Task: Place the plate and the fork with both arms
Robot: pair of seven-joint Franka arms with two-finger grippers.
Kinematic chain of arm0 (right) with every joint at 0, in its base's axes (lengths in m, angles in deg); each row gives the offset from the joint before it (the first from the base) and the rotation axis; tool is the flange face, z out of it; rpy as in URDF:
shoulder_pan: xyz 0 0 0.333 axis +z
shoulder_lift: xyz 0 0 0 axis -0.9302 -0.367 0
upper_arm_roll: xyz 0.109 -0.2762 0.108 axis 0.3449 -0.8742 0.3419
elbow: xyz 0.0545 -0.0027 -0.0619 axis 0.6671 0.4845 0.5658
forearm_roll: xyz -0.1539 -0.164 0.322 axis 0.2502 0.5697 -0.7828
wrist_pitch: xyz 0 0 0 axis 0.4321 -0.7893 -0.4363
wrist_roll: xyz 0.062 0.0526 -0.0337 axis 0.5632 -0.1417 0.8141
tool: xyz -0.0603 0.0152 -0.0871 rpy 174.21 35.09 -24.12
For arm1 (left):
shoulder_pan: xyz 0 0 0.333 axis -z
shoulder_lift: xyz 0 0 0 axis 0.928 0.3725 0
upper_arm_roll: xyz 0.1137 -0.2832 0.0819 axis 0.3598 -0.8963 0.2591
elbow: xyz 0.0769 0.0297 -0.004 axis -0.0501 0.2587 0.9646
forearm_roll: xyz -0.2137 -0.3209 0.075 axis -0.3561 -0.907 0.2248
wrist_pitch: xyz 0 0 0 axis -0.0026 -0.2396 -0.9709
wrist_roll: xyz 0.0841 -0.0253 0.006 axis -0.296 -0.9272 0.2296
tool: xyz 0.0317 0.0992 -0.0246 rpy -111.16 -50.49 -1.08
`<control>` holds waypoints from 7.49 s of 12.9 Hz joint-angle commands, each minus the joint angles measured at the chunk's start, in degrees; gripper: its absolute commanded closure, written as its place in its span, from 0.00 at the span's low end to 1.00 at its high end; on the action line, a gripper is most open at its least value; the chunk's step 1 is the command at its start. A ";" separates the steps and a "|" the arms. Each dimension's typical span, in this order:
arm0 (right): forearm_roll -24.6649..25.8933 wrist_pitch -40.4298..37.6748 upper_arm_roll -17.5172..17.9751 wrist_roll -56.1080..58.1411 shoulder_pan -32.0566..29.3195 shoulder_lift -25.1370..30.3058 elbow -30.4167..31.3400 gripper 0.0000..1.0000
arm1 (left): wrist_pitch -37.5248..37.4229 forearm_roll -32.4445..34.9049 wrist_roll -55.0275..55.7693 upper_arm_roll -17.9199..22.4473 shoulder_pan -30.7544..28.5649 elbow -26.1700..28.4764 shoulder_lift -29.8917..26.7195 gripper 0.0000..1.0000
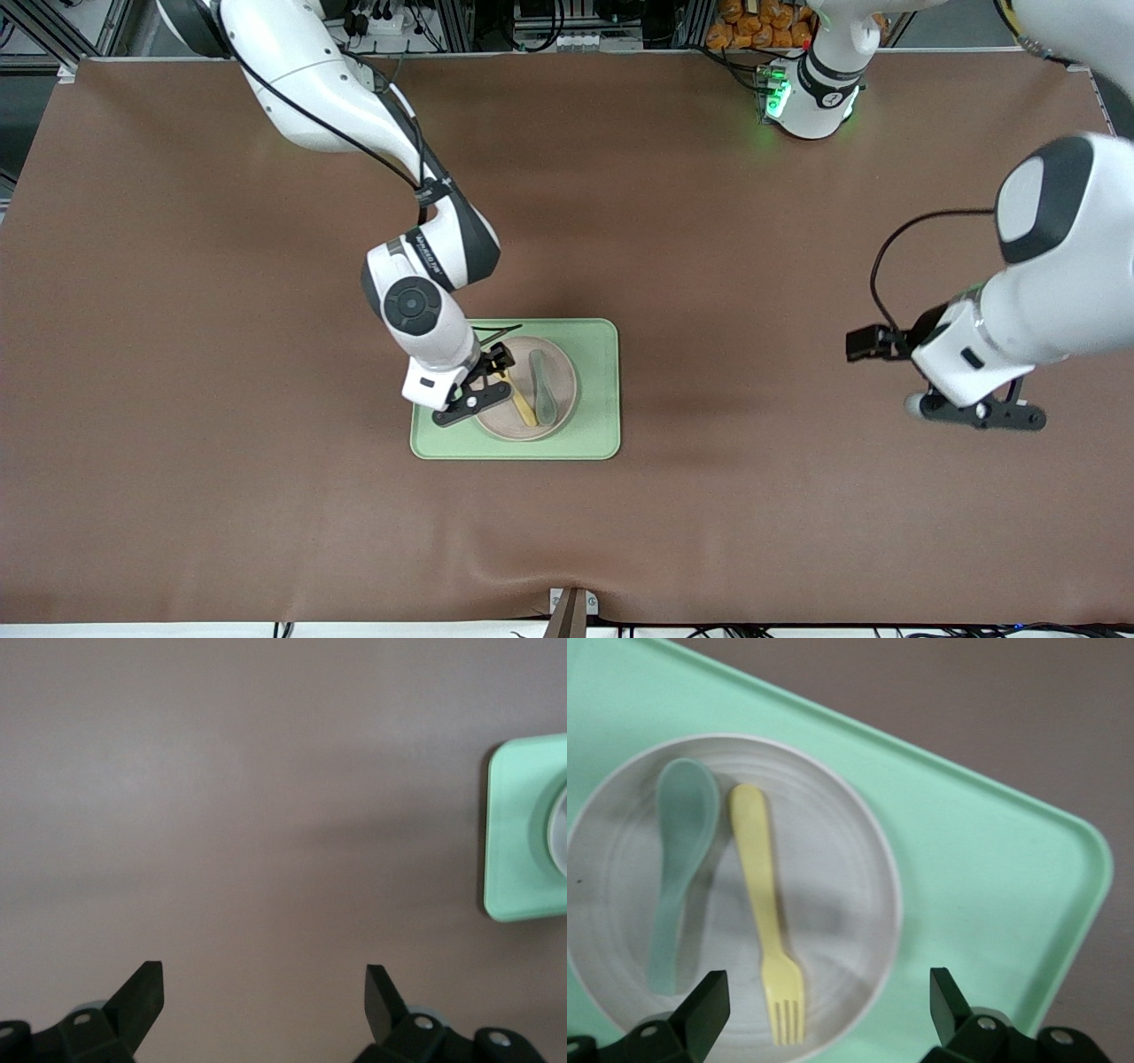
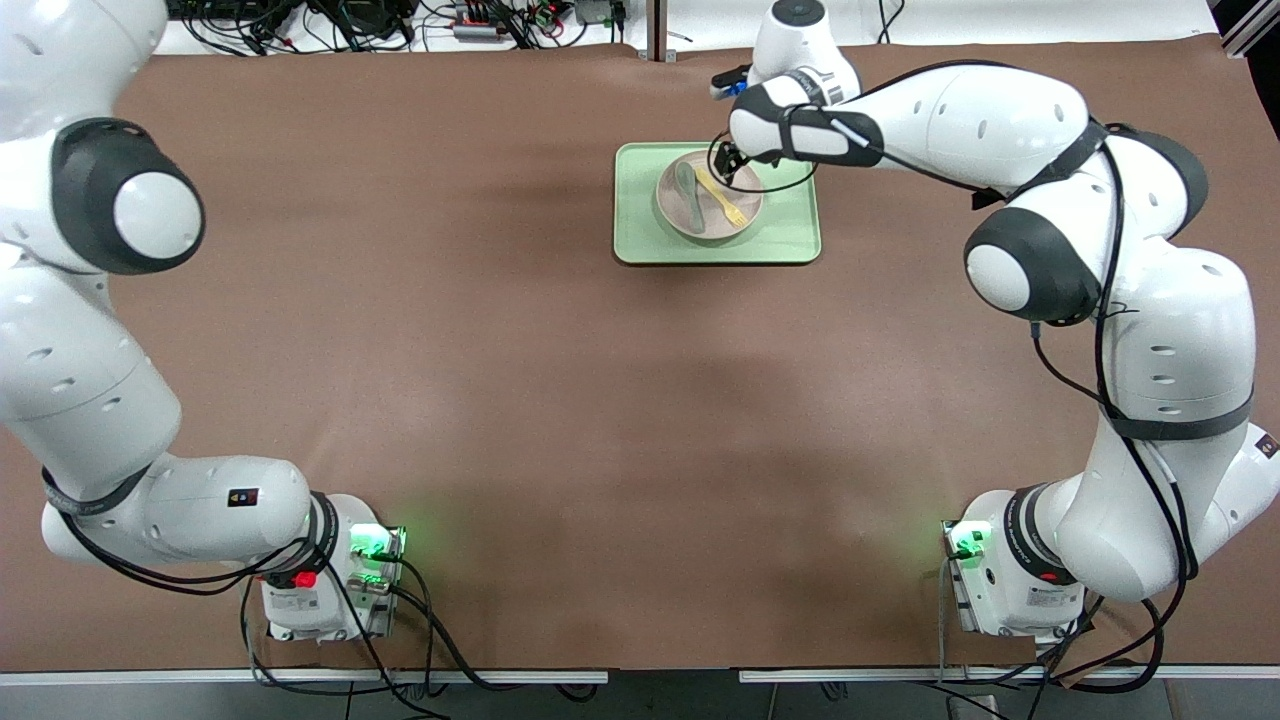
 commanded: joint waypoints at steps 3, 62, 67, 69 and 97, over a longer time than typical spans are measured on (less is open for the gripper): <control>-0.20 0.54 -0.53 -1.12 1.77 -3.19 -2.93 0.00 | -0.26 0.79 9.03 4.35 5.43 14.59 -16.92 0.00; -4.30 -4.03 -0.62 -17.03 -7.01 4.36 8.93 1.00 | 6.51 -3.43 -2.65 18.44 6.59 22.54 -27.07 0.00; -6.26 -3.95 -0.62 -17.03 -5.36 3.57 9.02 1.00 | 6.51 -3.34 -2.74 18.44 6.50 22.54 -26.71 0.00; -6.26 -3.77 -0.62 -17.03 -5.35 2.87 9.02 1.00 | 6.51 -3.34 -2.92 18.44 6.50 22.54 -26.45 0.00; -2.13 -35.05 -2.73 12.22 -36.09 34.92 7.44 0.00 | 6.51 -3.43 -2.74 18.44 6.59 22.54 -25.84 0.00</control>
